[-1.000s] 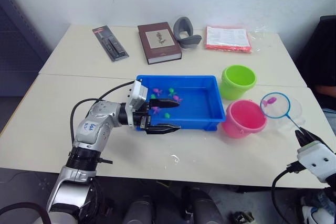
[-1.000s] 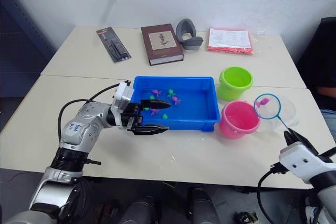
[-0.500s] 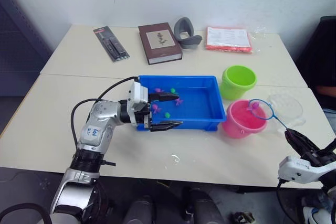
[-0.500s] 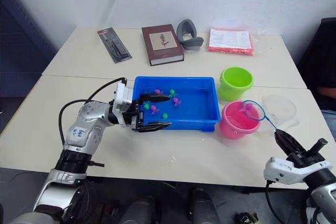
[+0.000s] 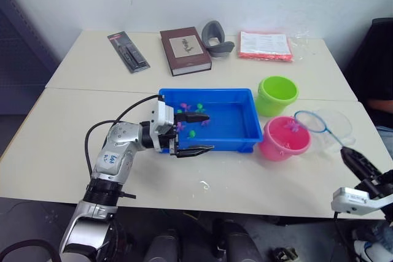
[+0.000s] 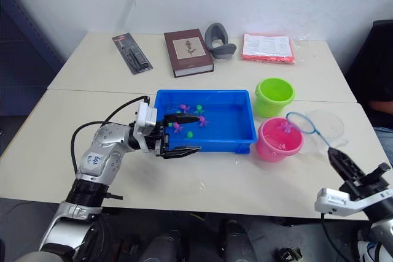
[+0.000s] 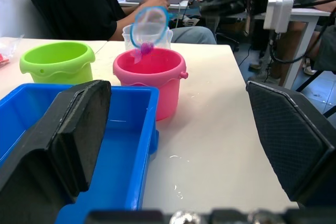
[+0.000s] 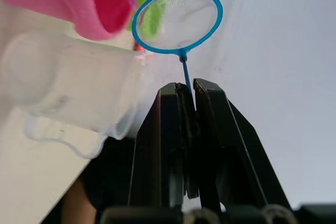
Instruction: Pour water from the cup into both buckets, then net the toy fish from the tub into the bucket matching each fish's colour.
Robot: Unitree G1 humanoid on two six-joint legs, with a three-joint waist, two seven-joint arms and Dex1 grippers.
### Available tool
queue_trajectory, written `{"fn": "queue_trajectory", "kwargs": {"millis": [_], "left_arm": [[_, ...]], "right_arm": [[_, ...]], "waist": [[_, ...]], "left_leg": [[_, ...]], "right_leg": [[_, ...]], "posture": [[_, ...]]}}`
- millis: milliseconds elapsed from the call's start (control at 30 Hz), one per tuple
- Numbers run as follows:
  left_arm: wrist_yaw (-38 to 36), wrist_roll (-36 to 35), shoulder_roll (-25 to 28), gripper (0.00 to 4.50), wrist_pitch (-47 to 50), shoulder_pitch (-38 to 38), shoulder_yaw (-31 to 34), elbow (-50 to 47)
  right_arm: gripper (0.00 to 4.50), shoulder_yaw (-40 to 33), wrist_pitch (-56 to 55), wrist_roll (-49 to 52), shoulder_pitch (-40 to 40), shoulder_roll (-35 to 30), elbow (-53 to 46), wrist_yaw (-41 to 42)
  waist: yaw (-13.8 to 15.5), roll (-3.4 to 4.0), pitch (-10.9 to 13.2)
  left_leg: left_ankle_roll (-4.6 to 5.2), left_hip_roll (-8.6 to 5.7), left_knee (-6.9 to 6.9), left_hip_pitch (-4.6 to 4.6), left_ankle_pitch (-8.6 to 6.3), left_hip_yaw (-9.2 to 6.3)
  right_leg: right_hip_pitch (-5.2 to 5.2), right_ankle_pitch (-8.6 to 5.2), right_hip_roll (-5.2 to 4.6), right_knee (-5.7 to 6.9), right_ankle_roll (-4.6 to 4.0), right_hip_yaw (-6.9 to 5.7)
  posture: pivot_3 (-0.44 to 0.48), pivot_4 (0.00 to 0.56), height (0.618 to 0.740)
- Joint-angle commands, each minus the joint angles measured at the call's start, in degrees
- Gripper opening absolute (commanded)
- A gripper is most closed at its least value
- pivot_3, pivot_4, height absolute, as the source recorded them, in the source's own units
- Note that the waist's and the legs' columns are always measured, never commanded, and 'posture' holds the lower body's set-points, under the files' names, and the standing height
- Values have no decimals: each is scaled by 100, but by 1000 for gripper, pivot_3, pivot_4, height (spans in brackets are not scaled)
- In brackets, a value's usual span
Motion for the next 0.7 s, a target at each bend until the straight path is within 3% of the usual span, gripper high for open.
{"fn": "queue_trajectory", "kwargs": {"millis": [33, 200, 367, 500, 700], "left_arm": [[61, -88, -68, 4447, 30, -31, 10, -155], [106, -118, -63, 4447, 115, -12, 63, -206], [182, -273, 129, 4447, 446, 22, 305, -183], [317, -398, 381, 4447, 687, 17, 676, -50], [307, -426, 984, 4447, 804, 177, 1176, 163]], "right_arm": [[0, 146, -69, 45, 25, 2, -186, -10], [0, 91, 148, 572, 85, 231, -446, 239], [0, 434, 960, 2871, -119, 262, -1281, 1612], [0, 1243, 3393, 5549, -950, 337, -2289, 2689], [0, 1930, 6202, 7972, -2782, 529, -2718, 2630]], "waist": [[-1, 0, 0], [-1, 0, 0], [-50, 0, 0], [-124, -1, 1], [-141, -1, 1]], "left_leg": [[0, 0, 0, 0, 0, 0], [1, 1, 0, 1, 0, 2], [2, 7, 0, 8, -1, 3], [4, 18, 0, 31, -3, 0], [3, 19, 0, 30, -4, -5]], "right_leg": [[0, 0, 1, 0, 0, 0], [0, 0, 4, 0, 0, 3], [3, 0, 7, 1, 0, 4], [25, 0, 11, 3, -1, 2], [18, -1, -6, 7, -8, -6]], "posture": [[0, 150, 740], [0, 150, 740], [0, 150, 740], [0, 150, 740], [0, 150, 740]]}}
